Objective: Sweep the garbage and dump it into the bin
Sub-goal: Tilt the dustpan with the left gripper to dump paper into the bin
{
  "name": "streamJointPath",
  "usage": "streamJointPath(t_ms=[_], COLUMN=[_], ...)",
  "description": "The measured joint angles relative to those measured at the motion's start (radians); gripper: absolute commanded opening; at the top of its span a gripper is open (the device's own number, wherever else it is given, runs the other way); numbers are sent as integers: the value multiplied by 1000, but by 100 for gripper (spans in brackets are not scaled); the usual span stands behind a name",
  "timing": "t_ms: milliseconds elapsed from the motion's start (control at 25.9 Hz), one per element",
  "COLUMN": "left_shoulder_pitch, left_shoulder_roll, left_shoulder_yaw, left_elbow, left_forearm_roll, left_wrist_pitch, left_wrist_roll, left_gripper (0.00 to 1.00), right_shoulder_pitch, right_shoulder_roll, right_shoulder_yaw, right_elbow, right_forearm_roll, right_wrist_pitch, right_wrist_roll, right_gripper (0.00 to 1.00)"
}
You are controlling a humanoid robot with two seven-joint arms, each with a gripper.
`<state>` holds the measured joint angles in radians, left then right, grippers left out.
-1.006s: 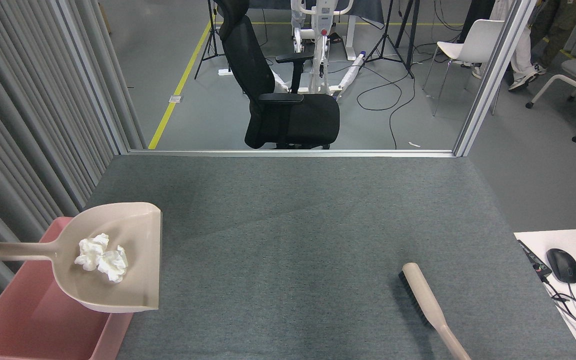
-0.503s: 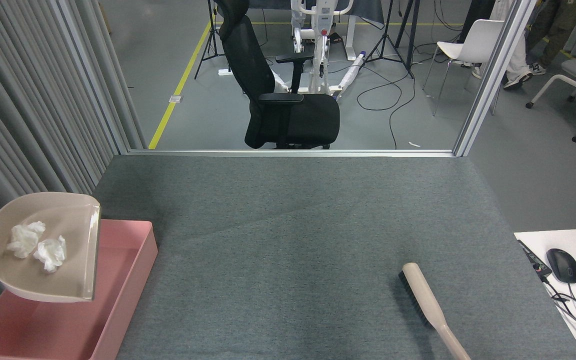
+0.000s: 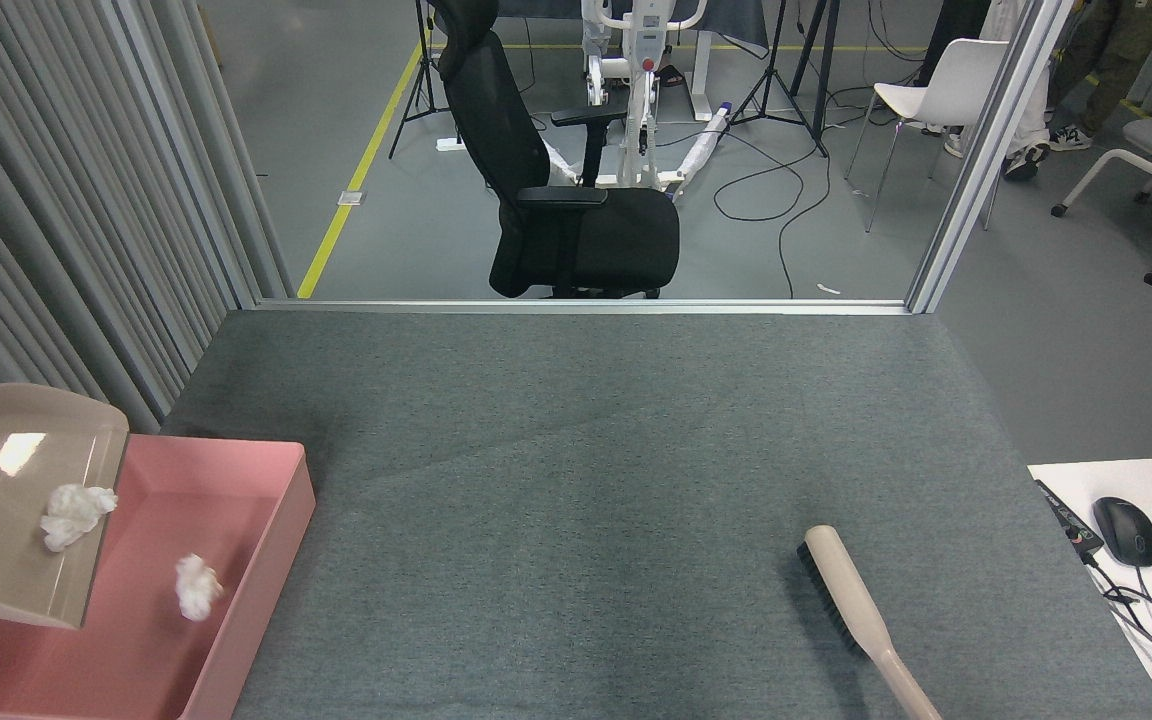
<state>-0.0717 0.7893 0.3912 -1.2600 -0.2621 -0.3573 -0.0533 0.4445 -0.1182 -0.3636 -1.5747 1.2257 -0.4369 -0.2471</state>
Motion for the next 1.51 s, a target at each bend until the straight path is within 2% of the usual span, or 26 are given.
streamJointPath(t_ms=[348,580,735,928,1160,1354,1508], left_shoulder_pitch=[2,13,35,65,74,74,72], left_shoulder_roll=[2,-9,-21,-56,-82,-78,-50], left_shoulder_yaw=[-1,-5,-14,-26,-17,14,21], left_elbow=[-38,-92,-147,-235,-325,-369,-380], left_forearm_roll=[-8,-8,-19,-137,-255,-245,-139], left_wrist_pitch=[1,9,14,32,59,68,68], left_wrist_roll=[0,-3,-3,-2,-3,-25,-41], left_gripper=[10,10,10,10,10,10,10], right_shoulder_pitch=[2,-4,-22,-80,-110,-111,-109], right_shoulder_roll=[-8,-18,-47,-86,-98,-98,-95], right_shoulder_yaw=[-37,-69,-73,-74,-71,-71,-69], right_elbow=[-16,-83,-109,-119,-126,-126,-126], right_forearm_roll=[-4,-5,-5,-5,-4,-3,-1], right_wrist_pitch=[-16,-44,-44,-31,-24,-24,-23], right_wrist_roll=[-1,16,63,136,161,164,165], right_gripper=[98,98,98,98,98,98,98])
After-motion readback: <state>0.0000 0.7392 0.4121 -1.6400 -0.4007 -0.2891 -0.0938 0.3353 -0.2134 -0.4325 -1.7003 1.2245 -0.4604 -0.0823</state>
